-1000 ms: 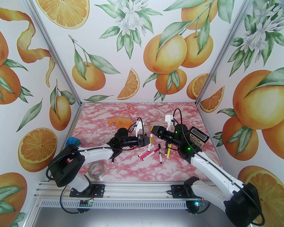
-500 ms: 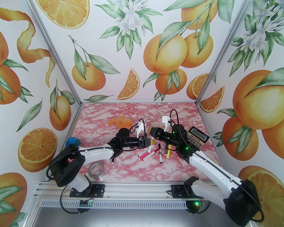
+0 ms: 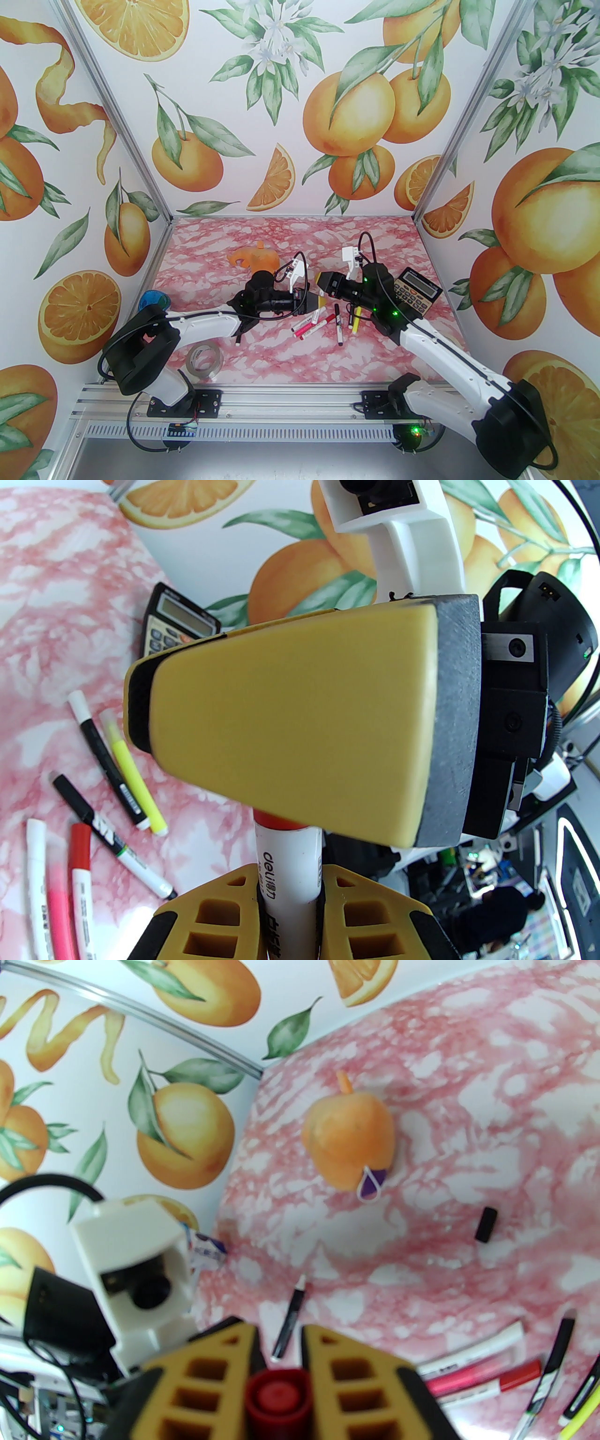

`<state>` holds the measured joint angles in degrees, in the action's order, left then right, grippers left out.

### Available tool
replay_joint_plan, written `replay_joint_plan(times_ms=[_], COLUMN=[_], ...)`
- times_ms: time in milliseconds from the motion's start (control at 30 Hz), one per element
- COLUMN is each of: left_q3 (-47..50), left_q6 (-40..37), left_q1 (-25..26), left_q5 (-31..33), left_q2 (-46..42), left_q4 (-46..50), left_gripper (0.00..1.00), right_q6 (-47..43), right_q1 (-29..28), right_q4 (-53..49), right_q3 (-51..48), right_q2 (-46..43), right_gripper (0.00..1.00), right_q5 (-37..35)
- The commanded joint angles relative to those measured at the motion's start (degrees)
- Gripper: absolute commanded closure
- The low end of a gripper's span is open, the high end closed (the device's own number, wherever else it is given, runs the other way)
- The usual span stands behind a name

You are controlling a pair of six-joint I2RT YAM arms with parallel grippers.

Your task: Open the pen caps

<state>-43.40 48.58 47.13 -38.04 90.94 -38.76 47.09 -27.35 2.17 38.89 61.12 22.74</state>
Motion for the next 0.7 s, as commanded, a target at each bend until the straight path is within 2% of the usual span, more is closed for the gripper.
replay_joint_plan(times_ms=[0, 133, 200, 400, 667], left_q3=[-2.33, -2.94, -3.33, -5.85, -8.72], left_q6=[-3.85, -5.58, -8.84, -14.06, -15.26], left_q1=[1.22, 2.32, 4.48, 6.79, 9.65], left_q5=[-1.17, -0.42, 1.89, 6.41, 11.17], left_q2=[0.77, 0.91, 0.95, 0.73, 2.53], left_q4=[4.21, 7.08, 12.4, 23.14, 27.25], left_gripper=[0.92, 0.92, 0.94, 0.95, 0.97], right_q6=[-1.21, -1.65, -4.08, -7.36, -6.94], right_q1=[0.52, 1.31, 2.71, 5.03, 5.3], right_q4=[-1.03, -1.26, -3.76, -8.3, -9.2], right_q3=[1.96, 2.21, 3.65, 6.23, 7.07], right_q2=[-0.39, -0.39, -0.66, -0.64, -1.35], right_gripper=[0.85, 0.86, 0.87, 0.89, 0.91], right_q5=[-2.62, -2.78, -4.03, -6.87, -16.43])
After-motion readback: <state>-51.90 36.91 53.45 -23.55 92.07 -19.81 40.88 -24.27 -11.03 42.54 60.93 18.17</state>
